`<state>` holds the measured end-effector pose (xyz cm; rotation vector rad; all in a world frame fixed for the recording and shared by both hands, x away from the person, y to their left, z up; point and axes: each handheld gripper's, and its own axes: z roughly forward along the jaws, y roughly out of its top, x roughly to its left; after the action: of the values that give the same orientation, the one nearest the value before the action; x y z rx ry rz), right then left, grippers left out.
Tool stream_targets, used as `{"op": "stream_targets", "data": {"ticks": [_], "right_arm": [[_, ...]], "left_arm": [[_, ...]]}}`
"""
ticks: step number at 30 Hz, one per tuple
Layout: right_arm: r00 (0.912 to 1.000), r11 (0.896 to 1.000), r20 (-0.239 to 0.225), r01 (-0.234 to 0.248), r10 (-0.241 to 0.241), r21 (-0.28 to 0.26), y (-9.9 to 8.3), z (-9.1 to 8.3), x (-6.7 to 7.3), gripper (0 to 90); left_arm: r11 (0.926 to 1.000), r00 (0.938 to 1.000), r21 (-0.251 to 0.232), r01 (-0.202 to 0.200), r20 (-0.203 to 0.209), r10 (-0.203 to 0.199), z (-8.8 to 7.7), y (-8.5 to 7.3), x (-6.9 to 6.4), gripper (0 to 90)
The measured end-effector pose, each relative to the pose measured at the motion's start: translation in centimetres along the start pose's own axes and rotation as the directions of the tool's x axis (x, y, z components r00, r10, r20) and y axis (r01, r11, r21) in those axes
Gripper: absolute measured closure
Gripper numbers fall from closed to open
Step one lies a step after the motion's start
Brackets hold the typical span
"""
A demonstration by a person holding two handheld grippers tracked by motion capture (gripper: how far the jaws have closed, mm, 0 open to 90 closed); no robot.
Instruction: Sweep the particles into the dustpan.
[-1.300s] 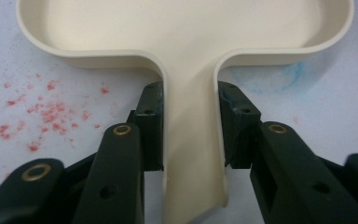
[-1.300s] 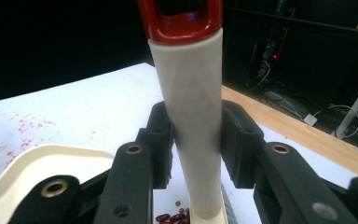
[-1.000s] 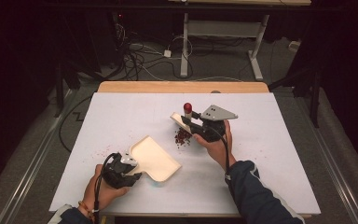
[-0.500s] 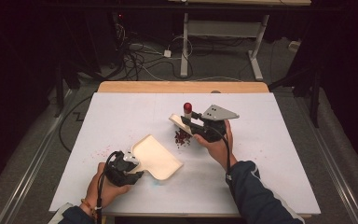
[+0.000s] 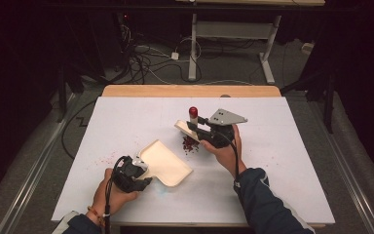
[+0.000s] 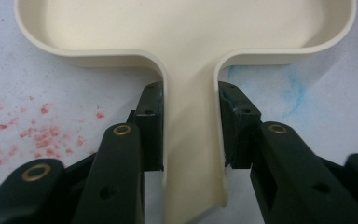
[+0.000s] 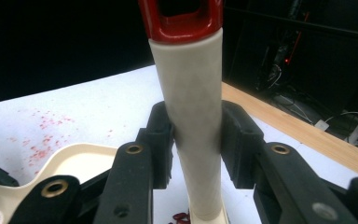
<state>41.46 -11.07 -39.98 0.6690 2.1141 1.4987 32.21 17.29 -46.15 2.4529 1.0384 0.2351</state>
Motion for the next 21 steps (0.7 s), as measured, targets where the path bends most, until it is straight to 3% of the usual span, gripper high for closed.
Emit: {"op": "stream_targets", "data": {"ticks": [9,13,21], "right_arm": [[1.0,1.0,-0.006,0.001,-0.001,-0.004,0.0,0.4,1.4,67.1],[0.9993,0.999,-0.017,-0.033,0.033,-0.022,-0.2,0.0,1.6,67.1],[0.9989,0.998,-0.023,-0.042,0.042,-0.036,-0.3,-0.2,2.5,67.1]], "left_arm": [[0.9999,0.9998,0.004,-0.014,-0.014,0.014,0.3,0.4,-0.1,64.0],[0.9999,0.9999,0.01,-0.011,-0.011,0.011,0.5,0.6,-0.1,64.0],[0.9997,0.9997,0.019,-0.016,-0.016,0.017,1.3,1.6,-0.7,64.0]]}}
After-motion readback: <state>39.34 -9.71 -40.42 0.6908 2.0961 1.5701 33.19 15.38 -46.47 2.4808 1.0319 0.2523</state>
